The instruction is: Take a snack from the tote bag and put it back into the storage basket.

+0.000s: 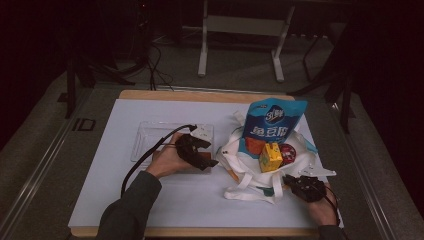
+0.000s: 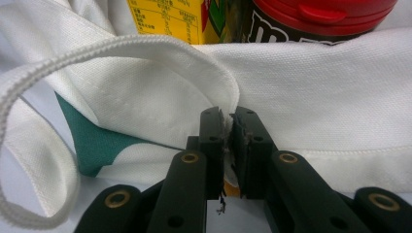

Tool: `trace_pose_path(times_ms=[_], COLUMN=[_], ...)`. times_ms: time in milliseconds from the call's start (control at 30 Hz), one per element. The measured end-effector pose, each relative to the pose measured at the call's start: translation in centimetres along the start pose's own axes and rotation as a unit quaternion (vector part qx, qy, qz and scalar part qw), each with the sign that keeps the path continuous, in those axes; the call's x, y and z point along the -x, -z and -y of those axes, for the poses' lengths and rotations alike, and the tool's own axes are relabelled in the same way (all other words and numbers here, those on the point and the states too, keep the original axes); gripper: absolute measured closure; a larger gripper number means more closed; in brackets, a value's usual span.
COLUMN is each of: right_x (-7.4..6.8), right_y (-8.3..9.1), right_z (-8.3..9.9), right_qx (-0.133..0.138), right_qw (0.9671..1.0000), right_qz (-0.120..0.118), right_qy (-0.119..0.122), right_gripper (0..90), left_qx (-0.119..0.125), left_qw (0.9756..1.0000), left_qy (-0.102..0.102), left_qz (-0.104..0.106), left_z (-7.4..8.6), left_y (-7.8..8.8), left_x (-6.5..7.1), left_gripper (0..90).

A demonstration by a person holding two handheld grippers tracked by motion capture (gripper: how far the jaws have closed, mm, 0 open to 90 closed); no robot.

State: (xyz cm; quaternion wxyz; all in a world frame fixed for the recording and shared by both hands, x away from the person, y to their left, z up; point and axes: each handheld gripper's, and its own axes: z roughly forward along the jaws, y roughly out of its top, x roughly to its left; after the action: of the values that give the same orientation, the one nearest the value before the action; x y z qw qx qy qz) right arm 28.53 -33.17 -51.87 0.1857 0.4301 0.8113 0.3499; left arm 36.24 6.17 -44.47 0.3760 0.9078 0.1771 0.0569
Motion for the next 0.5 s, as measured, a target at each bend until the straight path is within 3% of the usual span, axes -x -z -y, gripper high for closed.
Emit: trace_pose_path(times_ms=[200,300,500], right_x=[0.0,0.0,-0.1], right_y=[0.0,0.0,0.0], right_z=[0.0,0.0,0.0], right_qx=[0.0,0.0,0.001], right_qw=[1.0,1.0,1.0], right_qz=[0.001,0.001,0.002], right_qy=[0.001,-0.001,0.0], right_gripper=[82.3,82.2,82.2], left_qx=[0.033,0.04,0.068], left_qw=[0.9994,0.9985,0.9965], left_qy=[0.002,0.007,0.023], left_qz=[-0.015,-0.037,-0.043], left_z=[-0.6,-1.0,-1.5], left_y=[0.4,0.5,0.5], left_x=[0.8,1.1,1.4], left_gripper=[27.7,28.1,28.0])
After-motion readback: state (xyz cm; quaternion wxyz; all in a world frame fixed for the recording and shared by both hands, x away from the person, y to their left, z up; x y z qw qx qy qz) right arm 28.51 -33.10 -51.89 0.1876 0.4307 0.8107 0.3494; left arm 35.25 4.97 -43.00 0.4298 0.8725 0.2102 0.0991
